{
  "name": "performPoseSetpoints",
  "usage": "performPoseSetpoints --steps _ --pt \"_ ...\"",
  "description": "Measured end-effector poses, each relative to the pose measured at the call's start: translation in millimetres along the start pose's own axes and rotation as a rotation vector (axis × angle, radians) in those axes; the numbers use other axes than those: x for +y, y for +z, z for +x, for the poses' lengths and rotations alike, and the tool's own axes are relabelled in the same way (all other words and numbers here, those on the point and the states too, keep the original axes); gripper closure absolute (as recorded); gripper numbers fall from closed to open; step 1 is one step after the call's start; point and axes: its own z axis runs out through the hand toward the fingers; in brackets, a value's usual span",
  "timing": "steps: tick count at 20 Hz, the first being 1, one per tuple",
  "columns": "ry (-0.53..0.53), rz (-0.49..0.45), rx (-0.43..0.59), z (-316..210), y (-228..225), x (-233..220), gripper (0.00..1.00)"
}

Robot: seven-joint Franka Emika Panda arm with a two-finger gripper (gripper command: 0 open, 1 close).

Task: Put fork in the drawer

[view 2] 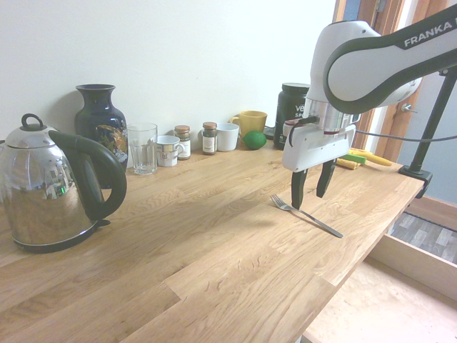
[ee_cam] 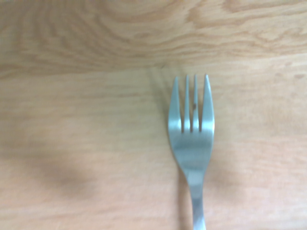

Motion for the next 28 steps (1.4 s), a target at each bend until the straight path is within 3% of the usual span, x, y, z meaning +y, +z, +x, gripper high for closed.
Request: performPoseSetpoints --steps 4,5,28 --pt "0.001 -0.01 -0.009 5.6 15.4 -6.4 0.0" --pt "0.001 -0.011 -0.011 6.3 18.0 -8.0 1.0" --pt "-0.022 -0.01 -0.013 -1.9 23.3 -25.7 1.0"
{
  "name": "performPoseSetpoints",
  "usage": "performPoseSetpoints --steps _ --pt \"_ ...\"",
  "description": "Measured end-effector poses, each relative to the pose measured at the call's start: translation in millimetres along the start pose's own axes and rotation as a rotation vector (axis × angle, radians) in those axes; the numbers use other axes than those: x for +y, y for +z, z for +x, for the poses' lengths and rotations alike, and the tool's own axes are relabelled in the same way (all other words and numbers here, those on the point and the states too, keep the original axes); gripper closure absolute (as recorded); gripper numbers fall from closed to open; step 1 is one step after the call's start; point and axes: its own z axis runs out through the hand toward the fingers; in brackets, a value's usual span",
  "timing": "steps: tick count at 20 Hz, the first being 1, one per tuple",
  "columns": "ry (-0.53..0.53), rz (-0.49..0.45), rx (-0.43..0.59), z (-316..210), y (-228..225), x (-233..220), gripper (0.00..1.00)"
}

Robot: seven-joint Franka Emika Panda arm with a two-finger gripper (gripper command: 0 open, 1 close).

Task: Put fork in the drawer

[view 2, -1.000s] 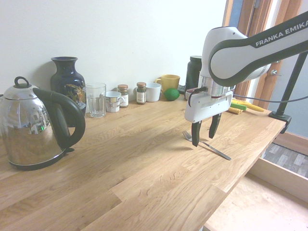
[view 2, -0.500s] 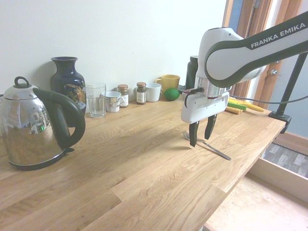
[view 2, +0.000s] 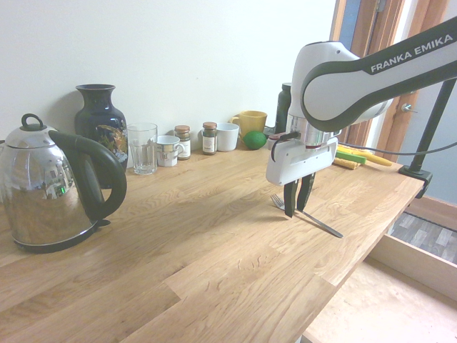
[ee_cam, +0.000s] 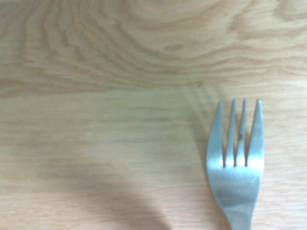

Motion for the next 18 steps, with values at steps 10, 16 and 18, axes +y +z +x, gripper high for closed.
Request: performPoseSetpoints --steps 10,16,18 --pt "-0.003 -0.004 -0.004 -2.2 3.9 -2.0 1.0" --pt "-0.001 -0.004 -0.003 -2.1 3.7 -2.0 1.0" --pt "0.0 -0.003 -0.002 -1.6 2.9 -2.2 1.0"
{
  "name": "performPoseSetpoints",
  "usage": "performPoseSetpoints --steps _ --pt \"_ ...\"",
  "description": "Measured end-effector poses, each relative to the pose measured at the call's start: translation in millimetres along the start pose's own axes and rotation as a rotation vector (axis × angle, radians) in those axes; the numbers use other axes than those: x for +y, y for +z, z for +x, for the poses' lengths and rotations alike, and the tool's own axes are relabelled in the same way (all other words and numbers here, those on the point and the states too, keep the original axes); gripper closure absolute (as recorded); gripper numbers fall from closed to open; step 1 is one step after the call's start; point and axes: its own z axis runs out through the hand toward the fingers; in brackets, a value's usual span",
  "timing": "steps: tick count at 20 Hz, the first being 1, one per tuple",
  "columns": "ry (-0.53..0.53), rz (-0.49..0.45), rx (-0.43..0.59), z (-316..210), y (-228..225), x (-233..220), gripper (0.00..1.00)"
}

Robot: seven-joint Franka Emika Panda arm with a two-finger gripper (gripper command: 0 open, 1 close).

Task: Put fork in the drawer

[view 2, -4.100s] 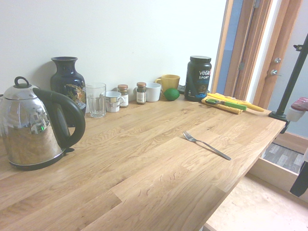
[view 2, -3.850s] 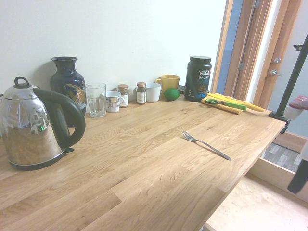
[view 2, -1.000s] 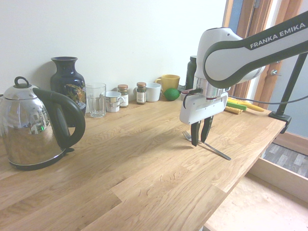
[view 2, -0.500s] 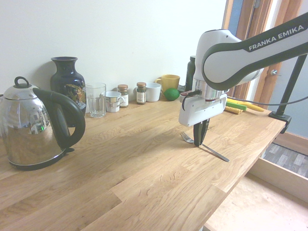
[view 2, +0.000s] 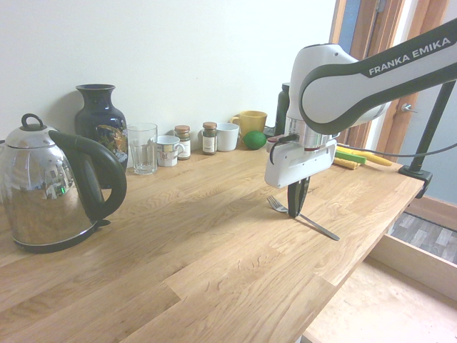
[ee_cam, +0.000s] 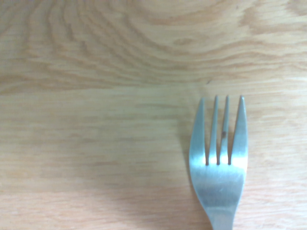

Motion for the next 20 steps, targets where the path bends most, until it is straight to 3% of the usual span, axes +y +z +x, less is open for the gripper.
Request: performPoseSetpoints --steps 20 --pt "-0.002 0.073 0.067 1.6 -71.6 10.1 1.0"
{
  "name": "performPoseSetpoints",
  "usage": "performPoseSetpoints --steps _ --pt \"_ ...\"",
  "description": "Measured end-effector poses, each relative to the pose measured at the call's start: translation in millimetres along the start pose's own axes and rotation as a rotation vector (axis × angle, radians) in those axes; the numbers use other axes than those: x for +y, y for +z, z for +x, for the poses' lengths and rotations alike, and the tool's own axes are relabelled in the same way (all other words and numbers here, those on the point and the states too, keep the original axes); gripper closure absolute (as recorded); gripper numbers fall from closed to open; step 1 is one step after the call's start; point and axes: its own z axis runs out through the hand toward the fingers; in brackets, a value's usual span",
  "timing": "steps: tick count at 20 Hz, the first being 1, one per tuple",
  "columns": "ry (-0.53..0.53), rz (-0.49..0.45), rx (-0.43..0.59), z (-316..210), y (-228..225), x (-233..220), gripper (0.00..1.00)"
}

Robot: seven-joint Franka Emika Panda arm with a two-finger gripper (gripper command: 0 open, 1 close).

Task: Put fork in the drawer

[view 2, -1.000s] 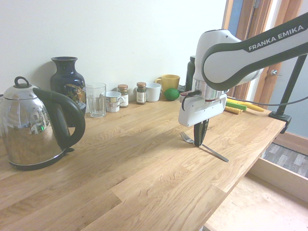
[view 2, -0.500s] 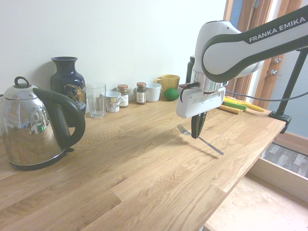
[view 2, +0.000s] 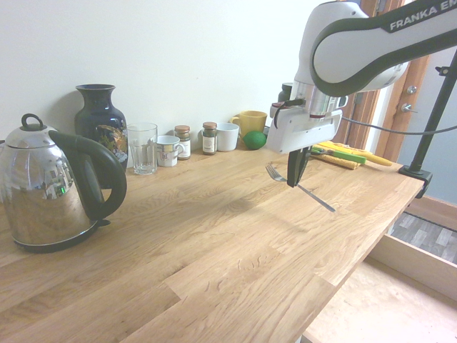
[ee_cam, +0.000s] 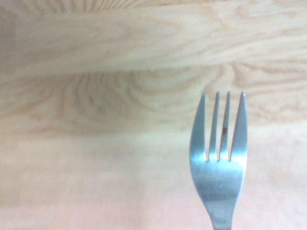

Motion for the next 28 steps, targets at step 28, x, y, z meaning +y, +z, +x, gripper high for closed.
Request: performPoseSetpoints --steps 28 --pt "0.037 0.039 -0.005 -240.8 77.7 214.8 1.0"
